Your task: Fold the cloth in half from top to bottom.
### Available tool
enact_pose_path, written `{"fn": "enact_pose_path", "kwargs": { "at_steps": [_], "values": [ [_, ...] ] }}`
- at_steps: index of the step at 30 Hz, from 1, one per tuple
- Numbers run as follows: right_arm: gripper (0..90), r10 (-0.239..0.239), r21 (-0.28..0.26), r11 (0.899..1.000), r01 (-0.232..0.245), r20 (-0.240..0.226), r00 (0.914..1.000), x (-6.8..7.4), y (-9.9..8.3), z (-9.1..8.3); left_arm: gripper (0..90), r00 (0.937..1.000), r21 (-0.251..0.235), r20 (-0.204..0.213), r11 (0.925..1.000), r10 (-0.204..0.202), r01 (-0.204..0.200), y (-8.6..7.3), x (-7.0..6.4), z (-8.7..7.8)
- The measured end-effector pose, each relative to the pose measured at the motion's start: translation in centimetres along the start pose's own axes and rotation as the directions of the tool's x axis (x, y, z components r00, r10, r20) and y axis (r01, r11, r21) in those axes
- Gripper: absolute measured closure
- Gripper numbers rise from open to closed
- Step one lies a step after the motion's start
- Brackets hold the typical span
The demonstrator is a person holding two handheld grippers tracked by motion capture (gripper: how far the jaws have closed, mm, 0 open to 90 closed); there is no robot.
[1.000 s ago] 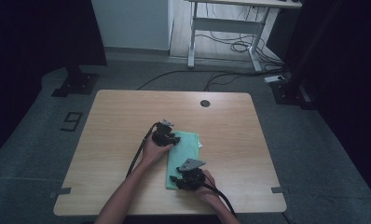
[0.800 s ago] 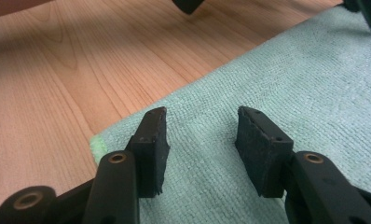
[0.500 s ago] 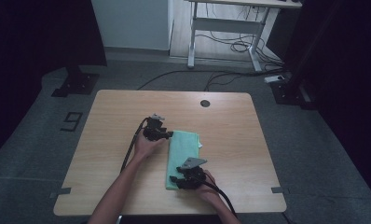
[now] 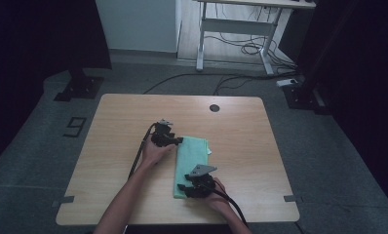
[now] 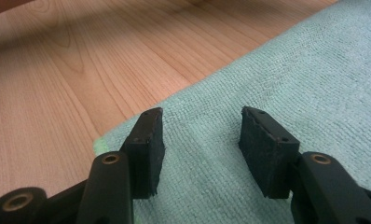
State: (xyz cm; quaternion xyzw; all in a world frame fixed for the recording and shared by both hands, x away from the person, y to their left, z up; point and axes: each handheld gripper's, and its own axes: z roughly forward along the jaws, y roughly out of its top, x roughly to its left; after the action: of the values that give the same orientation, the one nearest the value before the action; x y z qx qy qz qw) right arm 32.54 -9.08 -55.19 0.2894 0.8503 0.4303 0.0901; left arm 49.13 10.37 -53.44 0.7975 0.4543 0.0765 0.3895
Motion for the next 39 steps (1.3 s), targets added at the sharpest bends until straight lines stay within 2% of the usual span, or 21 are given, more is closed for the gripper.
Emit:
{"fn": "enact_pose_path", "kwargs": {
  "at_steps": [6,9,11,14,17,19,22,24,30,34,39],
  "values": [
    [49.7,0.001,0.001,1.0,-0.001,-0.001,1.0,0.0,0.0,-0.1,47.5,0.9998,-0.013,0.014,0.9998,-0.017,0.018,-0.1,0.3,0.6],
    [49.9,0.001,0.002,1.0,-0.001,-0.002,1.0,0.0,-0.1,-0.1,47.0,0.9997,-0.002,0.024,1.0,-0.003,0.003,-0.1,0.2,1.1],
    [50.2,-0.001,0.001,1.0,0.001,-0.002,1.0,-0.1,-0.1,-0.2,47.9,0.9998,0.015,0.009,0.9998,0.015,-0.015,0.2,-0.4,1.3],
    [50.5,0.003,0.001,1.0,-0.003,-0.003,1.0,-0.1,-0.2,-0.2,54.8,0.9965,0.04,-0.058,0.9976,0.059,-0.057,0.5,-1.3,1.6],
    [51.4,0.007,0.001,1.0,-0.007,-0.002,1.0,-0.1,-0.2,-0.3,62.0,0.9937,0.06,-0.073,0.9949,0.085,-0.081,0.5,-1.6,1.5],
    [52.1,0.01,-0.001,1.0,-0.01,-0.001,0.9999,-0.2,-0.2,-0.3,71.1,0.9959,0.054,-0.046,0.9957,0.078,-0.076,0.4,-1.5,1.5],
    [52.5,0.01,0.0,1.0,-0.01,0.0,1.0,-0.2,-0.2,-0.3,79.7,0.9979,0.049,-0.016,0.9969,0.062,-0.062,0.3,-1.4,1.5],
    [52.5,0.008,0.001,1.0,-0.008,0.0,1.0,-0.3,-0.2,-0.3,85.0,0.9972,0.031,-0.002,0.9967,0.075,-0.075,0.3,-1.4,1.3],
    [53.7,0.015,-0.001,1.0,-0.015,-0.003,0.9999,-0.4,-0.2,-0.3,86.9,0.9923,-0.057,0.072,0.9936,0.101,-0.097,0.7,-1.5,-0.6],
    [54.1,0.029,0.001,1.0,-0.029,-0.007,0.9996,-0.5,-0.1,-0.3,87.0,0.9875,-0.08,0.074,0.9878,0.139,-0.133,1.0,-2.1,-1.6],
    [50.8,0.035,0.021,0.999,-0.034,-0.02,0.9992,-0.5,0.2,-0.3,87.0,0.9865,-0.085,0.069,0.9861,0.149,-0.143,1.1,-2.4,-1.7]
  ]
}}
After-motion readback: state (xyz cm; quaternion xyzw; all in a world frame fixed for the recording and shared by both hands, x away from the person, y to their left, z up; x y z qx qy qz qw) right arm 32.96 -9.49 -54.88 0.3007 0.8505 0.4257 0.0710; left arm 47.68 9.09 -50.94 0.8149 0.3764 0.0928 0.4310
